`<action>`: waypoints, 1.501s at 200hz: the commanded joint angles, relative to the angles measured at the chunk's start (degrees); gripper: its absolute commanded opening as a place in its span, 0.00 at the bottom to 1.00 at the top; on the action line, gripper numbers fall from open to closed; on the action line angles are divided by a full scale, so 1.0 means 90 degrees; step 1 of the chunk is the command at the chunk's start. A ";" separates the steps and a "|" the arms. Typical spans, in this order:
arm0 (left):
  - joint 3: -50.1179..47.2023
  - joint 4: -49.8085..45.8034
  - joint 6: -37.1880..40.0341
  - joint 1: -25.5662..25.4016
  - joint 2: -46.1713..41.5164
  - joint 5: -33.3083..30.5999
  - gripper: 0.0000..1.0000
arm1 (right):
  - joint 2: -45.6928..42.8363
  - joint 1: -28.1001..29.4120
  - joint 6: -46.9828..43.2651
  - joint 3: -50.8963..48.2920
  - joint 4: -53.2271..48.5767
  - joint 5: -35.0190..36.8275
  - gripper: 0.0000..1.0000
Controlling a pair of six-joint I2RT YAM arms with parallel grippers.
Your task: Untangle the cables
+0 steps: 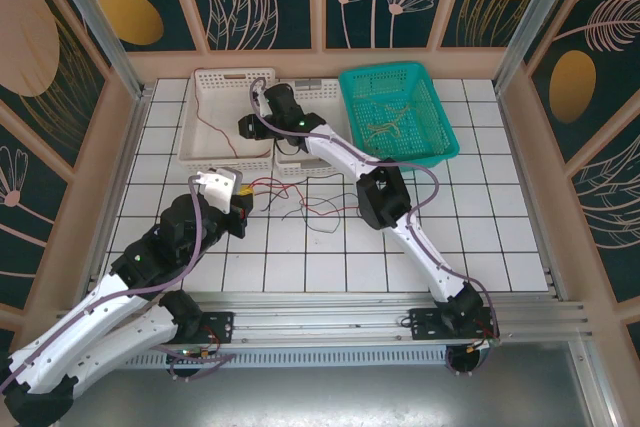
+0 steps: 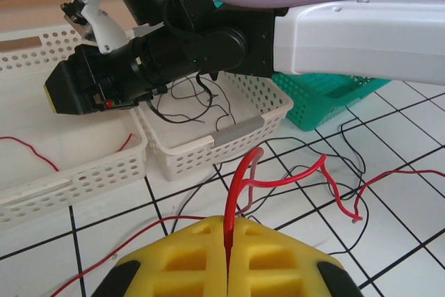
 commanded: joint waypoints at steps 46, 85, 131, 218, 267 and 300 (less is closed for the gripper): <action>-0.0035 0.0163 0.0039 0.0022 0.0073 0.0014 0.00 | -0.2479 -0.0162 -0.0604 -0.1244 0.0015 0.0422 0.44; -0.0004 0.0115 0.0022 0.0025 0.0155 -0.0087 0.00 | -0.4111 -0.0148 -0.0738 -0.3143 0.0437 0.0622 0.45; 0.0098 -0.0041 -0.0058 0.0026 0.0305 -0.0270 0.00 | -0.6232 -0.0158 -0.0817 -0.6318 0.1537 0.0390 0.49; 0.0266 -0.0226 -0.0174 0.0027 0.0802 -0.0566 0.00 | -0.8171 -0.0053 -0.0449 -1.0404 0.3442 -0.1414 0.54; 0.0315 -0.0267 -0.0240 0.0033 0.0991 -0.0506 0.00 | -0.7925 0.0159 -0.0406 -1.0932 0.3963 -0.1504 0.54; 0.0336 -0.0238 -0.0267 0.0026 0.1002 -0.0377 0.00 | -0.7512 0.0375 -0.0443 -1.0794 0.4085 -0.1437 0.54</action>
